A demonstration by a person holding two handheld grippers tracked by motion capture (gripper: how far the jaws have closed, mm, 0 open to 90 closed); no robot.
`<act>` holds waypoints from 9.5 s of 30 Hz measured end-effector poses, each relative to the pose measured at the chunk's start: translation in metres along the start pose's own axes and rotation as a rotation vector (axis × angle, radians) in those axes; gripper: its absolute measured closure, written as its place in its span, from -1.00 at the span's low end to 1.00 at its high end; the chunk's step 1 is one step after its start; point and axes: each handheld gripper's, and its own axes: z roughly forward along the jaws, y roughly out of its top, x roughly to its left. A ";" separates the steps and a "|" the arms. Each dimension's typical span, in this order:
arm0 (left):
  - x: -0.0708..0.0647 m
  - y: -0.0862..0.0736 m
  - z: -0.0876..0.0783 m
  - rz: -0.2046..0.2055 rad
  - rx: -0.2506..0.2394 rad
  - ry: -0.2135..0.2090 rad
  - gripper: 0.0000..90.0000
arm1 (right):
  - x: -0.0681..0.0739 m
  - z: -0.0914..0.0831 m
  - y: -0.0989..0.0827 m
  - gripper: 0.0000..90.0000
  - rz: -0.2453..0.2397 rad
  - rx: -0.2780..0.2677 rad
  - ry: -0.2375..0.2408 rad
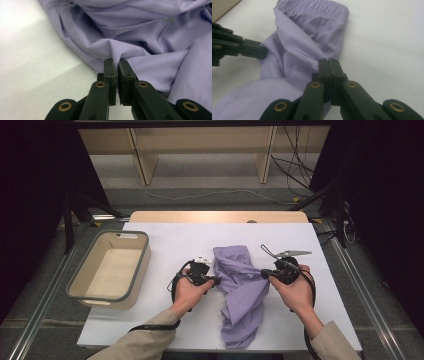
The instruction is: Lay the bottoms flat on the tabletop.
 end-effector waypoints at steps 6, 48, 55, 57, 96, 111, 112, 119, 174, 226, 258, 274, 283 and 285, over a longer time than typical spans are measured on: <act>0.013 -0.001 -0.019 0.000 -0.006 0.021 0.93 | -0.010 -0.003 0.000 1.00 0.035 -0.016 -0.044; 0.058 -0.016 -0.084 0.038 -0.043 0.174 0.57 | -0.059 -0.026 -0.055 0.93 0.185 0.176 -0.130; 0.056 0.004 -0.077 0.047 -0.109 0.159 0.02 | -0.062 -0.028 -0.037 0.38 0.158 0.080 -0.168; 0.059 0.010 -0.069 0.066 -0.090 0.173 -0.03 | -0.058 -0.023 -0.028 0.20 0.121 0.057 -0.152; 0.055 0.030 -0.018 0.140 0.025 0.293 0.96 | -0.036 0.077 0.037 0.98 -0.034 0.143 -0.125; 0.061 0.076 -0.025 0.256 -0.068 0.415 0.78 | -0.037 0.081 0.063 0.73 -0.044 0.039 -0.149; 0.061 0.076 -0.025 0.262 -0.076 0.427 0.69 | -0.037 0.080 0.063 0.67 -0.055 0.034 -0.161; 0.043 0.066 -0.041 0.309 -0.055 0.368 0.43 | -0.027 0.064 0.052 0.57 -0.081 0.064 -0.119; -0.112 -0.045 -0.022 0.582 0.259 -0.303 0.45 | -0.015 -0.051 -0.057 1.00 -0.083 0.203 0.032; -0.143 -0.066 -0.006 0.666 0.259 -0.243 0.13 | -0.044 -0.069 -0.106 0.86 -0.008 0.374 -0.079; -0.146 -0.068 -0.015 0.591 0.309 -0.274 0.99 | -0.038 -0.077 -0.105 0.99 -0.032 0.491 -0.038; -0.146 -0.070 -0.014 0.605 0.315 -0.273 0.97 | -0.079 -0.014 -0.015 0.40 0.022 0.179 -0.082; -0.145 -0.070 -0.014 0.607 0.312 -0.274 0.97 | -0.092 0.047 0.025 0.25 0.035 0.184 -0.098; -0.145 -0.070 -0.014 0.609 0.314 -0.275 0.97 | -0.089 0.055 0.028 0.25 0.014 0.195 -0.080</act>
